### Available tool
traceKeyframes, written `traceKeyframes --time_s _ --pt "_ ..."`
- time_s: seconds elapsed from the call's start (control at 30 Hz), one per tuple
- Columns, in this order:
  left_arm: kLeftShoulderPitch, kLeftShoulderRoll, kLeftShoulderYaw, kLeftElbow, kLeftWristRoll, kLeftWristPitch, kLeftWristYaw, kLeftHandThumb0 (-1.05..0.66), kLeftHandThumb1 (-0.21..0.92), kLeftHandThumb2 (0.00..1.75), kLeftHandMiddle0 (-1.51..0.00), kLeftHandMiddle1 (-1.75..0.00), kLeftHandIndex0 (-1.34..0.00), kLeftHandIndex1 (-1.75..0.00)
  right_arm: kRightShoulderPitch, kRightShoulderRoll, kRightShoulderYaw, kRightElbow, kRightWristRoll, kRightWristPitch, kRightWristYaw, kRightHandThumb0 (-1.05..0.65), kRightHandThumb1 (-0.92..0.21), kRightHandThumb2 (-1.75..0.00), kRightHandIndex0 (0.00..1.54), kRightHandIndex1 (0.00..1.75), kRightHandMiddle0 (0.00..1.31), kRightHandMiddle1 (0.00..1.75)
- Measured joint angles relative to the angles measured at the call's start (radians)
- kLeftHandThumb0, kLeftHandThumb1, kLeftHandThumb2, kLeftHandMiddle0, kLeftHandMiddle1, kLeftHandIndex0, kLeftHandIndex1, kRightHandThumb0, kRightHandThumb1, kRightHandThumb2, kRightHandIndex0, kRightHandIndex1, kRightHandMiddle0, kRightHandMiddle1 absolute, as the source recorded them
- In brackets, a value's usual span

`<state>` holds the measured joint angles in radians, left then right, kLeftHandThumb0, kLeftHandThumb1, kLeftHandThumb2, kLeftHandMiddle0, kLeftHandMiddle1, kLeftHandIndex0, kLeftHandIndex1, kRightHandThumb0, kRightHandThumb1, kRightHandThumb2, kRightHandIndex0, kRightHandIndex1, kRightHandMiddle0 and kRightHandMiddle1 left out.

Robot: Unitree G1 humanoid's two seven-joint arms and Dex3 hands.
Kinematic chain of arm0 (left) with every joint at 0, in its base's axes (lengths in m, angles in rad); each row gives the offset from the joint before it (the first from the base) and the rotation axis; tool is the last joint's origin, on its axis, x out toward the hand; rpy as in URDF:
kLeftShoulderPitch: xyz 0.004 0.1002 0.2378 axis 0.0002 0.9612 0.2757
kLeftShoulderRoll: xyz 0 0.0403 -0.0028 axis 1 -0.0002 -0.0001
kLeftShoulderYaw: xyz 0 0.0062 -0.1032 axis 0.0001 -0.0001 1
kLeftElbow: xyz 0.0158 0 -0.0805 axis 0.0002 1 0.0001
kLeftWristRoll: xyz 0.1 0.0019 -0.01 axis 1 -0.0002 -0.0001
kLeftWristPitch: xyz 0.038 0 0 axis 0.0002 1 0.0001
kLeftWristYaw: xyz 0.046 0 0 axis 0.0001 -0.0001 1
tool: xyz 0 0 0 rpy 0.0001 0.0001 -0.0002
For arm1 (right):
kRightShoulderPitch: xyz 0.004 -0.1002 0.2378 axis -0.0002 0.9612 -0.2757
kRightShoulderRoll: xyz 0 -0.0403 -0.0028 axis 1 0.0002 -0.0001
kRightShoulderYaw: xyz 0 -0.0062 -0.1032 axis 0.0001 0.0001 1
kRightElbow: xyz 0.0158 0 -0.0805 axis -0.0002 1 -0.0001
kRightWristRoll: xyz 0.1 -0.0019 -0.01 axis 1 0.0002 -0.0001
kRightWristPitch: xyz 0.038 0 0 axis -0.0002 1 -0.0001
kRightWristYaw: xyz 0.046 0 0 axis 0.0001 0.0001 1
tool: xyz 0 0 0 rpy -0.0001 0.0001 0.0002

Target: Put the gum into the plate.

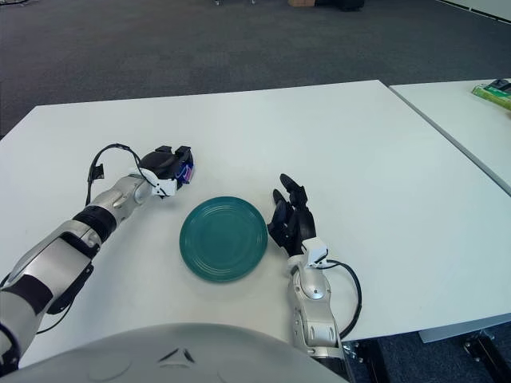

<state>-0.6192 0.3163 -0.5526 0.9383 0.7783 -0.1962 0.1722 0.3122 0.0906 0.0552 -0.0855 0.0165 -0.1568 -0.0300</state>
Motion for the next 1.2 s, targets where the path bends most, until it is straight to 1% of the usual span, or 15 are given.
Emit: traceKeyframes --time_s 0.13,0.37,0.5,0.63,0.7,0.77,0.87,1.07,1.13,1.2 --pt "0.024 0.007 0.007 -0.038 -0.017 0.006 0.001 0.00 0.20 1.44 -0.70 -1.69 -0.48 -1.75 -0.006 -0.003 -0.002 0.013 0.000 -0.014 0.001 -0.76 -0.92 -0.92 0.40 0.02 0.03 0.62" --pt "0.042 0.010 0.009 -0.075 -0.024 0.031 -0.001 0.00 0.22 1.42 -0.68 -1.71 -0.47 -1.75 -0.019 -0.004 -0.006 0.032 -0.007 -0.029 -0.002 -0.76 -0.92 -0.93 0.40 0.01 0.02 0.62" --pt "0.064 0.021 0.012 -0.126 -0.021 0.049 -0.001 0.00 0.23 1.42 -0.67 -1.72 -0.46 -1.75 -0.020 -0.005 -0.005 0.037 -0.020 -0.038 -0.004 -0.76 -0.92 -0.93 0.39 0.01 0.02 0.62" --pt "0.087 0.034 0.014 -0.170 -0.020 0.052 0.006 0.00 0.21 1.45 -0.67 -1.74 -0.47 -1.75 -0.019 -0.006 -0.004 0.037 -0.029 -0.039 -0.003 -0.76 -0.92 -0.94 0.38 0.00 0.01 0.63" --pt "0.102 0.043 0.023 -0.202 -0.021 0.055 0.004 0.00 0.18 1.48 -0.69 -1.74 -0.50 -1.75 -0.019 -0.006 -0.004 0.036 -0.029 -0.038 -0.003 -0.77 -0.92 -0.94 0.38 0.00 0.01 0.63" --pt "0.125 0.058 0.041 -0.271 -0.024 0.064 -0.013 0.00 0.17 1.49 -0.70 -1.75 -0.51 -1.75 -0.019 -0.005 -0.005 0.034 -0.029 -0.038 -0.003 -0.78 -0.92 -0.94 0.39 0.01 0.02 0.63" --pt "0.148 0.082 0.071 -0.387 -0.027 0.082 -0.054 0.00 0.19 1.47 -0.68 -1.75 -0.49 -1.75 -0.018 -0.005 -0.005 0.028 -0.029 -0.041 -0.003 -0.79 -0.92 -0.94 0.41 0.01 0.02 0.64" --pt "0.181 0.117 0.154 -0.629 -0.057 0.123 -0.125 0.00 0.23 1.43 -0.66 -1.74 -0.46 -1.75 -0.017 -0.003 -0.006 0.026 -0.029 -0.043 -0.003 -0.79 -0.92 -0.93 0.43 0.02 0.04 0.65" --pt "0.188 0.123 0.178 -0.706 -0.066 0.136 -0.146 0.00 0.18 1.48 -0.69 -1.74 -0.51 -1.74 -0.017 -0.003 -0.006 0.026 -0.028 -0.044 -0.003 -0.79 -0.92 -0.93 0.44 0.02 0.05 0.65" --pt "0.195 0.125 0.202 -0.786 -0.072 0.145 -0.166 0.00 0.16 1.50 -0.70 -1.74 -0.52 -1.74 -0.017 -0.003 -0.006 0.026 -0.028 -0.044 -0.003 -0.79 -0.92 -0.92 0.45 0.02 0.05 0.65"
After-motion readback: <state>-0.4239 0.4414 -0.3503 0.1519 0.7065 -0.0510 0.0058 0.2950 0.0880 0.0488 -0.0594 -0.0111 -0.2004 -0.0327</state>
